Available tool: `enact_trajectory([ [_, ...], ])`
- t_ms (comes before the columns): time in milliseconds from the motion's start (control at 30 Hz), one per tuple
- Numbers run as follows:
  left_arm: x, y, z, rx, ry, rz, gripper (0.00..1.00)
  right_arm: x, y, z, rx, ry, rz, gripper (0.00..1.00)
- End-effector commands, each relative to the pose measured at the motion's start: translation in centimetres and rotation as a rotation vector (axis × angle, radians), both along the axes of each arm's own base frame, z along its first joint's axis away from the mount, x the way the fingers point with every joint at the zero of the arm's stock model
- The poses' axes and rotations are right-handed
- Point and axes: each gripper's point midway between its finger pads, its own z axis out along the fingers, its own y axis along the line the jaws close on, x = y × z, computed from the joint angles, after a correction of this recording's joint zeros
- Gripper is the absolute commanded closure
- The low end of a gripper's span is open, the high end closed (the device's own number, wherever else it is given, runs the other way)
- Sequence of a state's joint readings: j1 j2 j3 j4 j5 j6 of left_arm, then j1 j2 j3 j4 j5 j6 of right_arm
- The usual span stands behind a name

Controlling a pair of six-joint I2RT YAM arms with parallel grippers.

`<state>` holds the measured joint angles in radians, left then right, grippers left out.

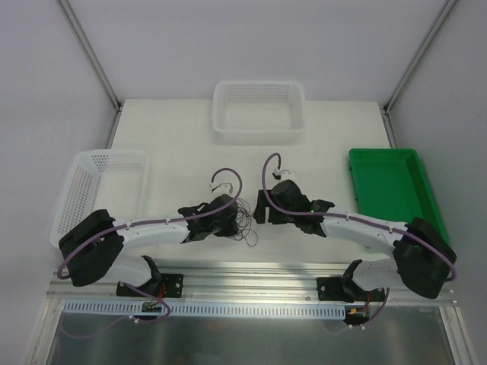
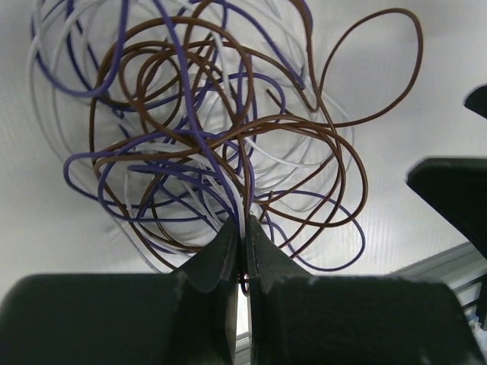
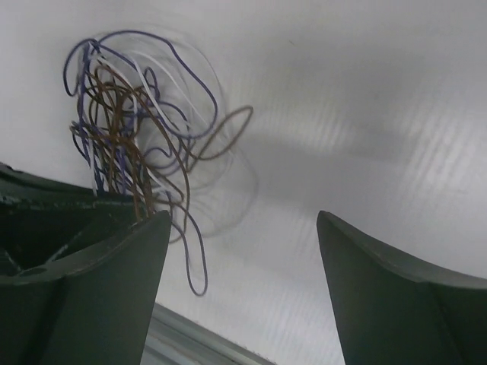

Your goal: Untangle the cables

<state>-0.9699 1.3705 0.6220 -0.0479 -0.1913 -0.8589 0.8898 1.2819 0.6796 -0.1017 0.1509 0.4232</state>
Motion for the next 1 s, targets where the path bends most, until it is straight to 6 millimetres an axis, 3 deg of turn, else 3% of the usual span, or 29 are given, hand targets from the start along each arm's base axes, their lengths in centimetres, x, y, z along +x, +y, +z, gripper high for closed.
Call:
enact_trajectory([
  [0,-0.3,-0.1,0.9,-0.066,-0.027,0.028,1.00,3.2,4.4,3.5,0.150,-0.103,-0.048,0.20],
  [300,-0.6,0.0,1.3,-0.127,-0.055,0.029,1.00,4.1,7.8,2.4,0.215,-0.063,-0.047,0.33],
  [467,-0.5,0.1,1.5,-0.141,-0.065,0.046,1.00,3.6,8.5,0.0,0.187,-0.013,-0.054,0.38],
  [533,-0.5,0.5,1.5,-0.145,-0.072,0.062,1.00,3.3,7.9,-0.9,0.163,-0.002,-0.065,0.48],
  [567,-0.4,0.7,1.6,-0.146,-0.081,0.073,1.00,3.2,7.6,-1.1,0.158,-0.001,-0.074,0.62],
  [633,-0.3,1.1,1.8,-0.150,-0.097,0.083,1.00,3.2,6.8,-1.3,0.138,-0.012,-0.096,0.77],
  [700,-0.2,1.8,1.9,-0.144,-0.119,0.096,1.00,3.2,5.0,-0.8,0.092,-0.041,-0.120,0.97],
  [733,-0.2,2.1,2.0,-0.140,-0.127,0.100,1.00,3.2,4.3,-0.3,0.069,-0.059,-0.127,0.99],
  [967,0.5,6.1,2.6,-0.034,-0.199,0.172,1.00,3.4,-3.8,8.6,-0.070,-0.295,-0.228,0.99],
])
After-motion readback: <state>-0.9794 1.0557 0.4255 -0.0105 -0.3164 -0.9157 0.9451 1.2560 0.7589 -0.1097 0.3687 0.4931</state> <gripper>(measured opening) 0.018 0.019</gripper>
